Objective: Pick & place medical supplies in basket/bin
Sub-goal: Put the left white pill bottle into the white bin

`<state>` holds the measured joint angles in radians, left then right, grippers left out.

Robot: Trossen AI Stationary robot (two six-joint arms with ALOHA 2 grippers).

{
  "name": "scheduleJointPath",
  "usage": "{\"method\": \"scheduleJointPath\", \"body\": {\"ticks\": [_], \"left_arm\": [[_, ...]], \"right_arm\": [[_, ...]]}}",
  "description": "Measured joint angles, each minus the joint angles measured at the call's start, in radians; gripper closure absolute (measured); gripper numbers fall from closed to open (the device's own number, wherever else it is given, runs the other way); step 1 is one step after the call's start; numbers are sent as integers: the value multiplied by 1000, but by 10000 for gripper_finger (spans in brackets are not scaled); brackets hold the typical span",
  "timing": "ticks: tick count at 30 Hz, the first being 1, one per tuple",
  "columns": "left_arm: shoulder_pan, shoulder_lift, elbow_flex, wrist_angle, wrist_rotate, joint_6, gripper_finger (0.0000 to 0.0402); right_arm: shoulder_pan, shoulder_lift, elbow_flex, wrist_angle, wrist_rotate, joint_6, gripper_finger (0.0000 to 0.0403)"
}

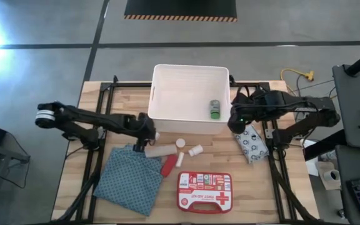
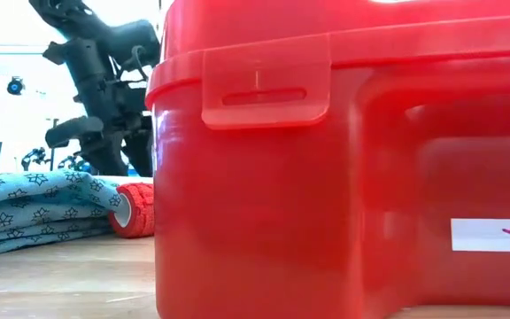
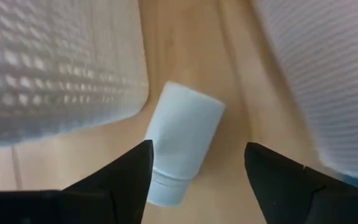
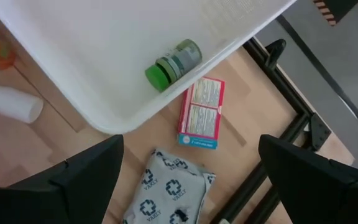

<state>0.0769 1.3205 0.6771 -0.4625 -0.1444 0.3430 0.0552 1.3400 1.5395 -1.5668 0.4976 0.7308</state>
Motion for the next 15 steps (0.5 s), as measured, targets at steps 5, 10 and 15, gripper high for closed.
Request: {"method": "scheduleJointPath", "body": {"ticks": [5, 10, 15], "left_arm": [[1, 44, 0, 4, -47, -1, 164], [1, 72, -40, 3, -46, -74, 164], [1, 44, -84, -8, -48, -245, 164]], "right_arm": [[0, -4, -1, 4, 0, -9, 38], [-1, 3, 0, 11, 1, -31, 38], [-1, 4, 0, 11, 2, -34, 38]]}}
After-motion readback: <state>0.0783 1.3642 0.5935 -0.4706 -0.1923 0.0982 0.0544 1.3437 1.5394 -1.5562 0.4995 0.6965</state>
